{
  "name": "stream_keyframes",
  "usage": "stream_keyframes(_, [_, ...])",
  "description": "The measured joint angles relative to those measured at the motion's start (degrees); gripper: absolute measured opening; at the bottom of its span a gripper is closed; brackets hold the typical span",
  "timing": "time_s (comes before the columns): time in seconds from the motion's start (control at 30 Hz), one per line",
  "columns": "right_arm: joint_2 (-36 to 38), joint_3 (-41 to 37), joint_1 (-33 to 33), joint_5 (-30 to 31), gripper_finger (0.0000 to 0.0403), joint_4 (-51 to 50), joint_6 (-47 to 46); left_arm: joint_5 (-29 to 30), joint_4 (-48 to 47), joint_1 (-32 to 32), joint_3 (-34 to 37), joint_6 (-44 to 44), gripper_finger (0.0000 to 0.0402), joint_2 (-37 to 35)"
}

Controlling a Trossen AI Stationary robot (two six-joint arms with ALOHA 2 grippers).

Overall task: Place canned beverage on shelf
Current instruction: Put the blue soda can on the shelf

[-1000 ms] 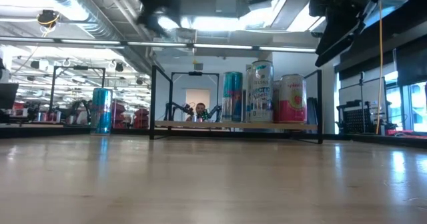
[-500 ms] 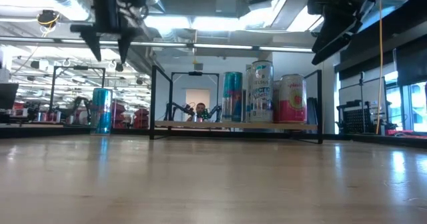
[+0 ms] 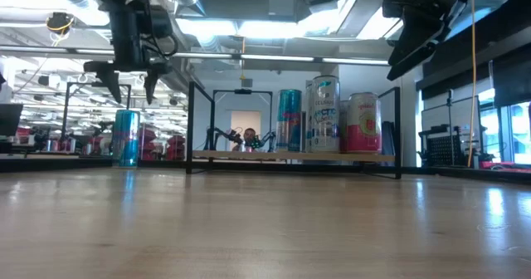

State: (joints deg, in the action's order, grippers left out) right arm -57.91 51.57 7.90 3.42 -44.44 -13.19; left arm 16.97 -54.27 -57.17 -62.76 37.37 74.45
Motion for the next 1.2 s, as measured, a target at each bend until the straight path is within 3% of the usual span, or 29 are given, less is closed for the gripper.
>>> stream_keyframes(0.3, [0.0,0.0,0.0,0.07,0.031,0.05,0.02,3.53,-1.23,0.22,0.02,-0.55,0.0321,5.96])
stream_keyframes(0.63, [0.0,0.0,0.0,0.2,0.031,-0.15,0.02,2.69,-0.73,-0.91,0.02,-1.97,0.0317,10.77])
stream_keyframes(0.73, [0.0,0.0,0.0,0.2,0.031,-0.16,0.04,1.72,-0.62,-1.01,0.02,-3.41,0.0295,11.44])
stream_keyframes(0.93, [0.0,0.0,0.0,0.23,0.031,-0.14,0.45,1.23,-0.6,-0.79,0.0,-7.7,0.0201,11.1])
stream_keyframes(1.2, [0.0,0.0,0.0,0.21,0.031,-0.15,1.54,-0.64,-6.2,4.43,0.07,-9.24,0.0199,5.87])
